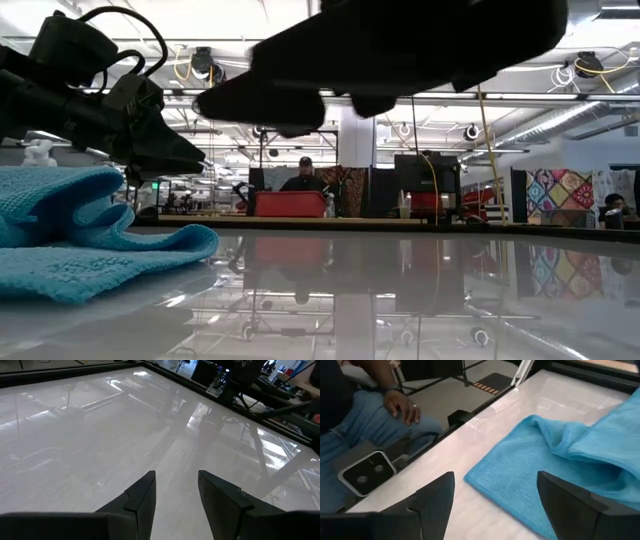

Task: Roll towel
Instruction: Fold the light blue towel

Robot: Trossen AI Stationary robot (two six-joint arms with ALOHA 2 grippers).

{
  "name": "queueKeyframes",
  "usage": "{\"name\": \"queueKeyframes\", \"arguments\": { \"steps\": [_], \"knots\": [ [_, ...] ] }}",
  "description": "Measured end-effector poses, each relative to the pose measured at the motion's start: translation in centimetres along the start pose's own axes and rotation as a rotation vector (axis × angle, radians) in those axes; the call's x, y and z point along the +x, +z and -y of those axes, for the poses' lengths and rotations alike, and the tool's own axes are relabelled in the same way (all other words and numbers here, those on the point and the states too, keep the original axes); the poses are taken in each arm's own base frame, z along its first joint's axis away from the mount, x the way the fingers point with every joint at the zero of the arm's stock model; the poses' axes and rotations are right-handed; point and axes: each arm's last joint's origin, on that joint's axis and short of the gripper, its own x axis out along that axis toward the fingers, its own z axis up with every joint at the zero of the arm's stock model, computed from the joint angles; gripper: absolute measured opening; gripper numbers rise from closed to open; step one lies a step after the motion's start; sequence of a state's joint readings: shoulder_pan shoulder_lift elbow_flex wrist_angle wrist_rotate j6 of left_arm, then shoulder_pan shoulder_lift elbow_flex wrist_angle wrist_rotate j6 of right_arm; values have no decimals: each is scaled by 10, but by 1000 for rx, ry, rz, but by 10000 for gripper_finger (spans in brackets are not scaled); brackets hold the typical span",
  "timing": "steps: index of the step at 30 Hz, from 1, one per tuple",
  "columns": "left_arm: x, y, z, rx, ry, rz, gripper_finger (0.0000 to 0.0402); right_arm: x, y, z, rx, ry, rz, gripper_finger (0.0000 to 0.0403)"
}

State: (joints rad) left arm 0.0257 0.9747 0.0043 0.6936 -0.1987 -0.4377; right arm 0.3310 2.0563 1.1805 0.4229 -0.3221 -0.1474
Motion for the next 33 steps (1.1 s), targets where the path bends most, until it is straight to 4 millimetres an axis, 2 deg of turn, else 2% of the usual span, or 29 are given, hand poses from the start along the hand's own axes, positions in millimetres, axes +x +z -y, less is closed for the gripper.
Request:
{"name": "queueKeyframes", "arguments": {
  "steps": [12, 20, 23, 27, 33],
  "knots": [
    [0, 0, 0, 0, 1, -2, 153, 39, -9, 11, -2, 3, -9, 258],
    [0, 0, 0, 0, 1, -2, 153, 53, -35, 10, 0, 5, -74, 245],
    [0, 0, 0, 0, 1, -3, 153, 54, -40, 11, 5, -24, -100, 233],
    [0, 0, 0, 0, 1, -3, 153, 54, -42, 10, 6, -23, -127, 182],
    [0, 0, 0, 1, 1, -2, 153, 50, -43, 9, -11, -7, -192, 30]
  ]
}}
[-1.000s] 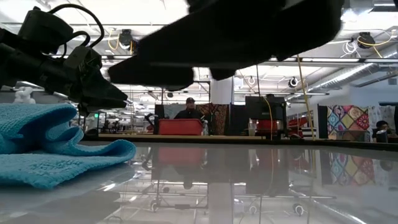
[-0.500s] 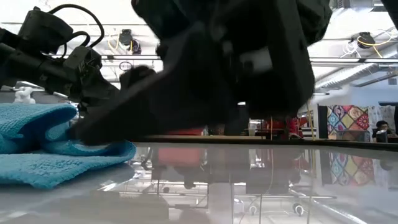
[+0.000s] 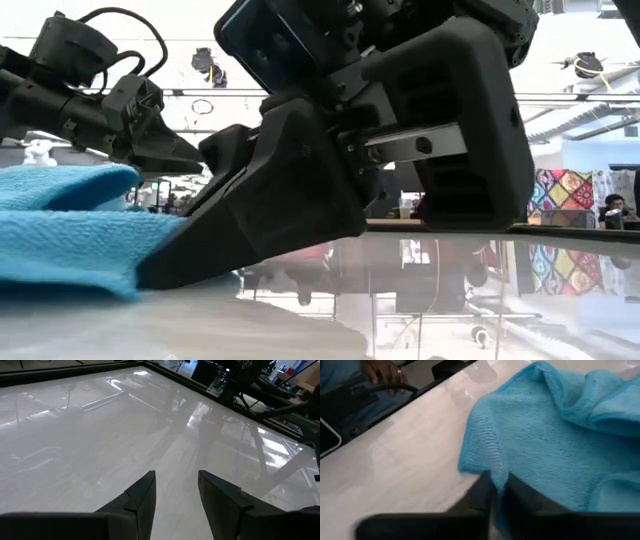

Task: Roll towel
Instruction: Fold the light blue towel

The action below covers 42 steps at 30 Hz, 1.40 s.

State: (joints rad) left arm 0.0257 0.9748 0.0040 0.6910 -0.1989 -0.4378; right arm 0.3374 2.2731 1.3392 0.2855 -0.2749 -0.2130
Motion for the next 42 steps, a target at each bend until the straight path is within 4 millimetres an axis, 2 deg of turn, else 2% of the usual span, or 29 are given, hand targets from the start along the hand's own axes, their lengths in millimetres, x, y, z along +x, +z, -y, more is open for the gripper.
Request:
{"name": "queueKeyframes", "arguments": {
  "steps": [2, 6, 11, 18, 23, 30, 37, 42],
  "knots": [
    [0, 0, 0, 0, 0, 0, 153, -6, 3, -1, -8, -2, -39, 11],
    [0, 0, 0, -1, -2, 3, 153, -23, 10, -2, -7, -3, -126, 6],
    [0, 0, 0, 0, -1, 2, 153, -58, 25, -10, -22, -22, -269, 3],
    [0, 0, 0, 0, -1, 1, 153, -118, 60, -26, -48, -74, -338, 1],
    [0, 0, 0, 0, 0, 0, 153, -167, 88, -34, -52, -94, -272, 1],
    [0, 0, 0, -1, -2, 3, 153, -224, 113, -44, -32, -133, -147, 0],
    [0, 2, -1, 27, 53, 37, 153, -265, 126, -52, -22, -170, -58, 0],
    [0, 2, -2, 24, 76, 50, 153, -281, 129, -56, -28, -176, -18, 0]
  ]
}}
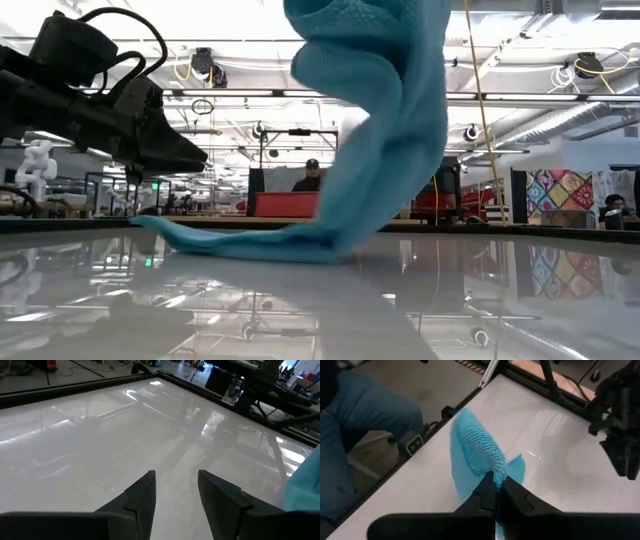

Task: Roll towel
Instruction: Fold the light blue towel

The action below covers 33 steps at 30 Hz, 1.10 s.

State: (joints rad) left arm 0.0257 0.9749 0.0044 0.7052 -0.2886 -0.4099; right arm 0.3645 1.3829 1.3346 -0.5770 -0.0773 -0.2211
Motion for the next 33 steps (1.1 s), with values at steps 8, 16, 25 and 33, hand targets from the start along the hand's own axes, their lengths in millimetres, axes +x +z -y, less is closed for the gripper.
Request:
{"name": "queueKeyframes", "arguments": {
  "steps": [8, 16, 25, 33],
  "knots": [
    [0, 8, 2, 40, 10, 79, 153, -16, 3, -1, 0, -9, 43, 0],
    [9, 39, 18, 124, -5, 194, 153, -23, -3, 4, 13, -120, -25, 0],
    [42, 69, 73, 155, -333, 135, 153, -26, -10, 23, 61, -272, -86, 0],
    [82, 63, 138, 264, -464, 67, 153, -29, -15, 39, 100, -385, -113, 0]
  ]
}}
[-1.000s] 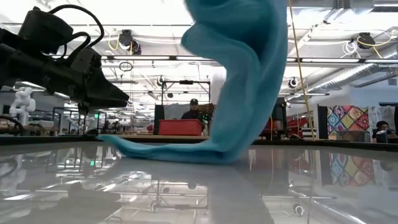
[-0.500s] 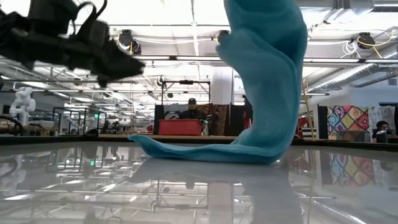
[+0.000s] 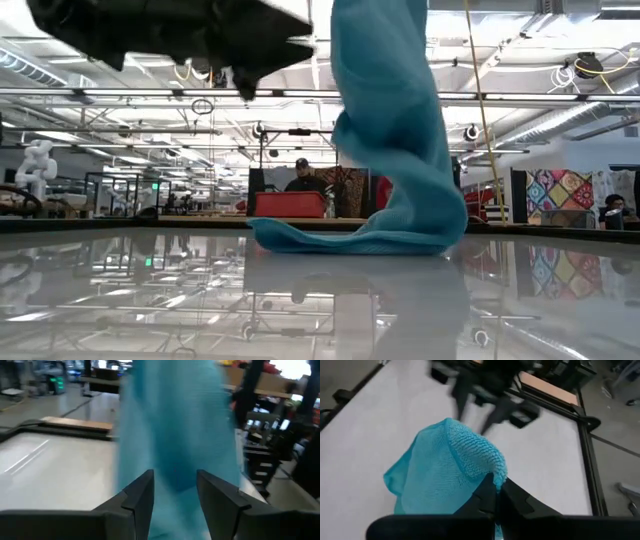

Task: Roll towel
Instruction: Fold the light blue towel

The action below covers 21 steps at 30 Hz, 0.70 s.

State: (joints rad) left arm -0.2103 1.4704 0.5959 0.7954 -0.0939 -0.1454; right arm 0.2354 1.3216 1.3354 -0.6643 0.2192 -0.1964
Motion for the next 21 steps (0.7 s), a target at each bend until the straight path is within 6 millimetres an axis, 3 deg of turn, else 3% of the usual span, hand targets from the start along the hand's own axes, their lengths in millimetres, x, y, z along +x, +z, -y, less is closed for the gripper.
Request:
{"name": "queueKeyframes", "arguments": {
  "steps": [5, 12, 21],
  "knots": [
    [20, 1, 21, 5, 12, 7, 153, 1, -3, 4, 6, -68, -38, 0],
    [23, -5, 43, -20, 96, 5, 153, 0, -6, 6, -1, -100, -70, 0],
    [24, -37, 54, -82, 281, -98, 153, 0, -6, 6, -10, -101, -69, 0]
  ]
}}
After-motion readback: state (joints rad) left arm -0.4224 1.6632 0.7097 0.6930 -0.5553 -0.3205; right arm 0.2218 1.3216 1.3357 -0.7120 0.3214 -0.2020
